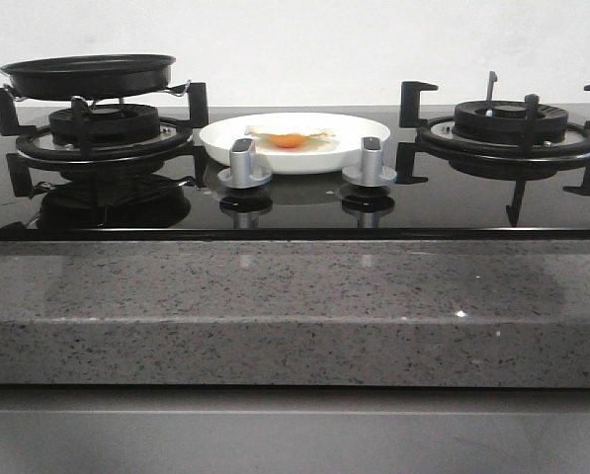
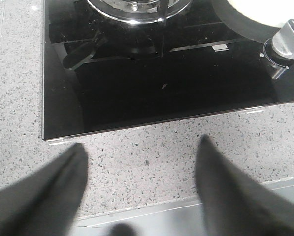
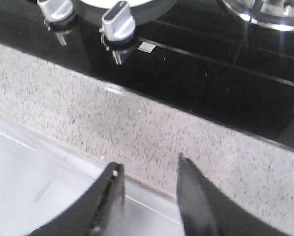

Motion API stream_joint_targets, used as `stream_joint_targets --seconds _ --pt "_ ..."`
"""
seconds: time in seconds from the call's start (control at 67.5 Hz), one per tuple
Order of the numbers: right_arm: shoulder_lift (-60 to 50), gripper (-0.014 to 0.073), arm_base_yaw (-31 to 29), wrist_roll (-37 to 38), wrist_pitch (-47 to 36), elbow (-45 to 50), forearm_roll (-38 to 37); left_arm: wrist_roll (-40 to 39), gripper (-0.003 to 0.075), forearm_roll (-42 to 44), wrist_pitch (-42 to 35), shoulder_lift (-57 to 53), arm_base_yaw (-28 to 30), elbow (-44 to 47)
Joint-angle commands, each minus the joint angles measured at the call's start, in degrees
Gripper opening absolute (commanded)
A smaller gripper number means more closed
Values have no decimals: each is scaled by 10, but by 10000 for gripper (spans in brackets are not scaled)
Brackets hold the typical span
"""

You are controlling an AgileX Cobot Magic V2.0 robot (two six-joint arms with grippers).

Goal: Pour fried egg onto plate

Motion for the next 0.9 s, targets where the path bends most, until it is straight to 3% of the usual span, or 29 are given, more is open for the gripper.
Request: stream_joint_targets --seconds 0.0,0.163,0.311,0.889 --pt "-4 154 0 -2 -32 -11 2 -5 290 -5 -35 -2 -4 -14" --pt "-4 -57 0 -2 -33 -11 2 -5 104 -5 -33 -2 -4 -14" --pt "-4 -70 0 -2 -33 -11 3 -5 -21 -5 -33 -2 -4 -14" --pt "-4 -70 0 -2 -32 -11 3 -5 -20 -5 -32 -2 -4 -14"
